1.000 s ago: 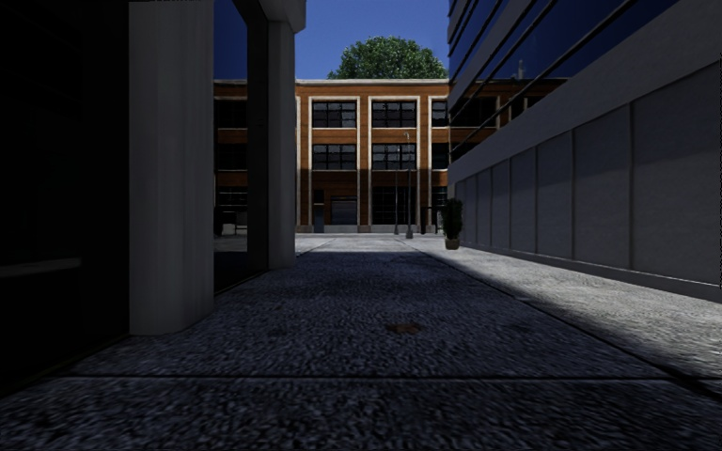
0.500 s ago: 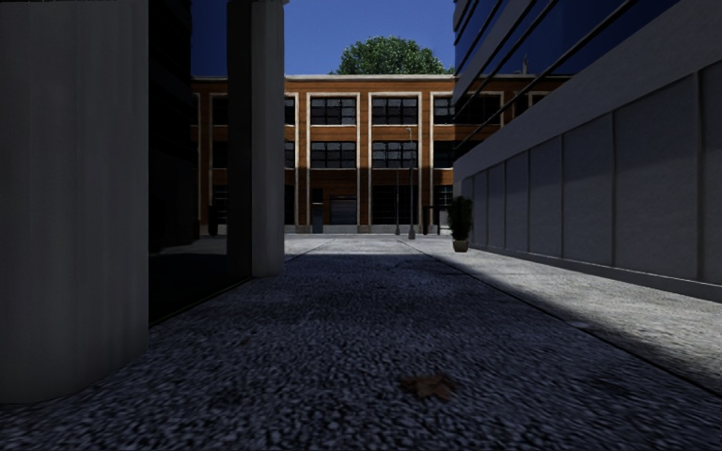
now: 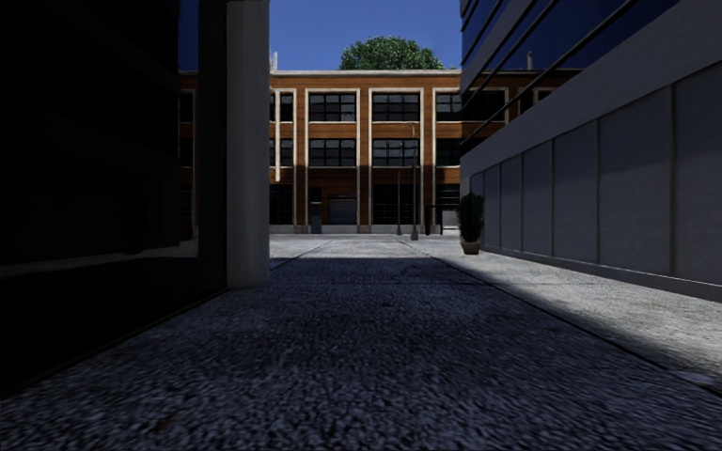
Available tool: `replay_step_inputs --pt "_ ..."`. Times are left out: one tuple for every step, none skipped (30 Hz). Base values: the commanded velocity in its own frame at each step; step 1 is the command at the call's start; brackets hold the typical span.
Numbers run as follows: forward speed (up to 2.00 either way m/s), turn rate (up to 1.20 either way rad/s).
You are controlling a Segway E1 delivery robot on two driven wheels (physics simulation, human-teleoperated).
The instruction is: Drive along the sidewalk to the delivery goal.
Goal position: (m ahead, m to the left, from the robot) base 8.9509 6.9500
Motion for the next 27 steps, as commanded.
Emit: replay_step_inputs --pt "2.0 0.0" --pt "2.0 0.0" --pt "2.0 0.0" --pt "2.0 0.0" --pt "2.0 0.0" --pt "2.0 0.0" --pt "2.0 0.0" --pt "2.0 0.0" --pt "2.0 0.0" --pt "2.0 0.0" --pt "2.0 0.0" --pt "2.0 0.0" --pt "2.0 0.0" --pt "2.0 0.0" --pt "2.0 0.0" --pt "2.0 0.0" --pt "2.0 0.0" --pt "2.0 0.0" --pt "2.0 0.0" --pt "2.0 0.0" --pt "2.0 0.0" --pt "2.0 0.0" --pt "2.0 0.0" --pt "2.0 0.0" --pt "2.0 0.0" --pt "2.0 0.0" --pt "2.0 0.0"
